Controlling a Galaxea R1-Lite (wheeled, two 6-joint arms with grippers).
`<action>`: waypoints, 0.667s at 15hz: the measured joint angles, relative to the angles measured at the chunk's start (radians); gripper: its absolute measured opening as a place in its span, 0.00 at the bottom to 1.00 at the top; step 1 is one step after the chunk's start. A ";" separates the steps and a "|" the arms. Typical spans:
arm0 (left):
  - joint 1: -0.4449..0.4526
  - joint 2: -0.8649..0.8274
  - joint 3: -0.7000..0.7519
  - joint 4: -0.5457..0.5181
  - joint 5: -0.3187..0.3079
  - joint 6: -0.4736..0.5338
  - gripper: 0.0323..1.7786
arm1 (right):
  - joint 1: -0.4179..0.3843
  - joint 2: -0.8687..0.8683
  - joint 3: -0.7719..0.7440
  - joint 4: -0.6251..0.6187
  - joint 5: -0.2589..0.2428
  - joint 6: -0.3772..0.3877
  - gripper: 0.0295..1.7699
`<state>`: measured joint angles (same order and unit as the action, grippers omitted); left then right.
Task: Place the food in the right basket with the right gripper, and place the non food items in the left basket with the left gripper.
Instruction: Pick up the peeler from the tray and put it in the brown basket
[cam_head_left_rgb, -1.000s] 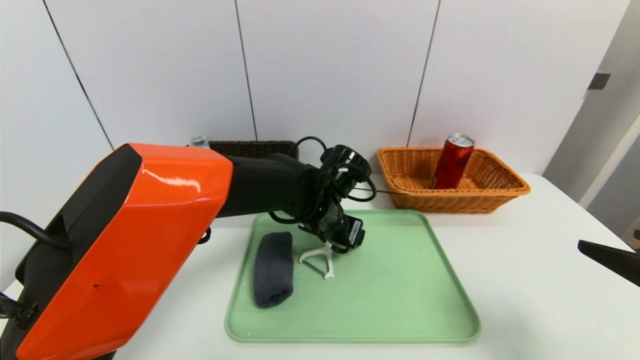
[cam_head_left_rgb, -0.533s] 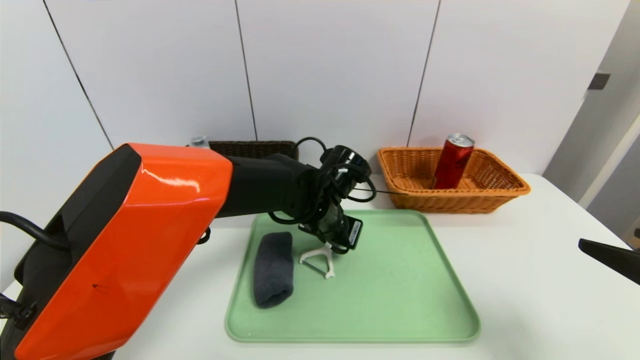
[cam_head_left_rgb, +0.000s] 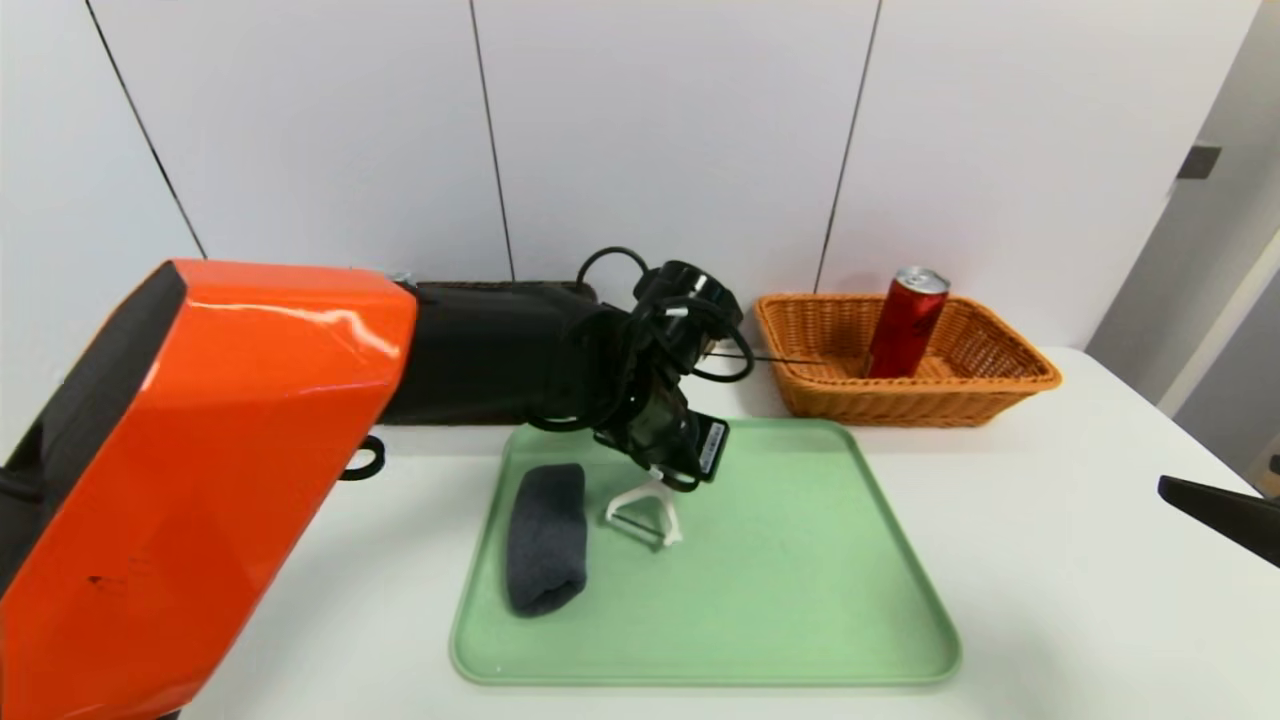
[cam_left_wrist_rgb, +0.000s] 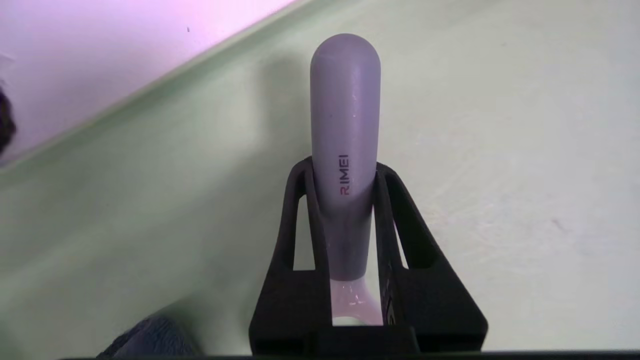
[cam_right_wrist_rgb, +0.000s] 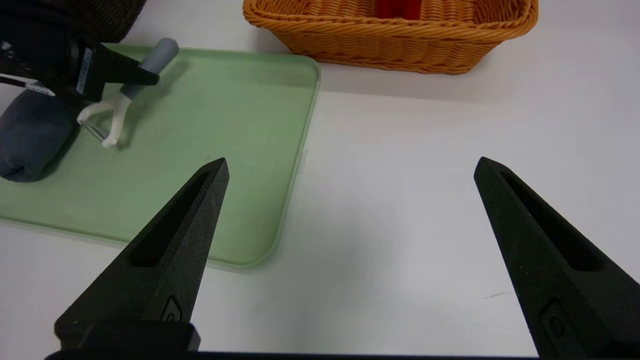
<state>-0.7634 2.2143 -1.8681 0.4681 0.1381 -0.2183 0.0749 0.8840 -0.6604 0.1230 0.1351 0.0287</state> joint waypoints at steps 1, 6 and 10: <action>-0.006 -0.027 -0.004 -0.001 -0.001 0.003 0.15 | 0.000 0.000 0.000 -0.001 0.000 0.000 0.96; -0.013 -0.197 -0.034 0.002 -0.009 0.077 0.15 | 0.000 -0.005 -0.001 0.002 0.002 0.000 0.96; 0.080 -0.267 -0.036 -0.004 -0.020 0.227 0.15 | 0.000 -0.012 0.001 0.004 0.001 0.000 0.96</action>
<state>-0.6834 1.9474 -1.9036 0.4640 0.1183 0.0085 0.0753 0.8721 -0.6594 0.1274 0.1366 0.0287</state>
